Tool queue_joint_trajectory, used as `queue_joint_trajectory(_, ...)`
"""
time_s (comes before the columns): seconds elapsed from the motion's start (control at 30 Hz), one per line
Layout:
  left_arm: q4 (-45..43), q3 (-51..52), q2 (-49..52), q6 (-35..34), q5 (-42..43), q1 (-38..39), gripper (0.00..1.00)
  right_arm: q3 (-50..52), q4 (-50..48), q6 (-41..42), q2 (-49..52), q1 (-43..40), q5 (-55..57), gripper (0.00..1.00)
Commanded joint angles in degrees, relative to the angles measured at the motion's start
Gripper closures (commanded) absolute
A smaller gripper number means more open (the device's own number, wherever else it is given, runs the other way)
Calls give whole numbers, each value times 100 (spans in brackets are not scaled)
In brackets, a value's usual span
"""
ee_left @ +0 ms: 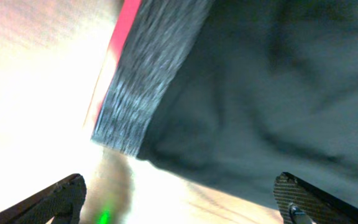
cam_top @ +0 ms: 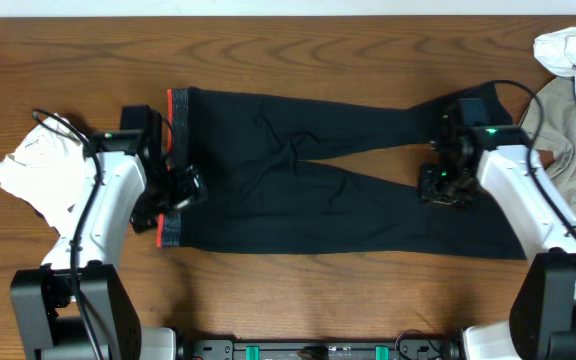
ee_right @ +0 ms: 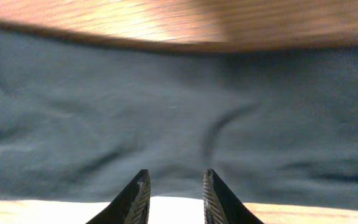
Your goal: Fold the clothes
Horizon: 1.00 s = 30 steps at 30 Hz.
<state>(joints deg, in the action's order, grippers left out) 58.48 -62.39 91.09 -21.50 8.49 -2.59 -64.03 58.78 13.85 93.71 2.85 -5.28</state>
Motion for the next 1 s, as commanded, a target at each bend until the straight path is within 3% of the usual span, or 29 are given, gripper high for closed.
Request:
queue_joint_trajectory(0.0, 13, 444, 61, -894, -216, -68, 2, 20, 20, -68, 42, -273, 0, 73)
queue_joint_trajectory(0.2, -321, 1036, 50, -2105, -212, -101, 2, 20, 7, -275, 42, -369, -11, 72)
queue_joint_trajectory(0.33, -992, 1440, 50, -2653, -205, -101, 1, 20, -13, -323, 42, -369, -11, 72)
queue_joint_trajectory(0.53, -1888, 1720, 52, -2785, -212, -101, 8, 26, -15, -323, 42, -369, -11, 72)
queue_joint_trajectory(0.77, -1873, 1729, 52, -2874, -216, -101, 25, 55, -31, -321, 42, -369, -11, 72)
queue_joint_trajectory(0.97, -1720, 1729, 52, -2876, -214, -101, 27, 57, -28, -321, 42, -369, -11, 72)
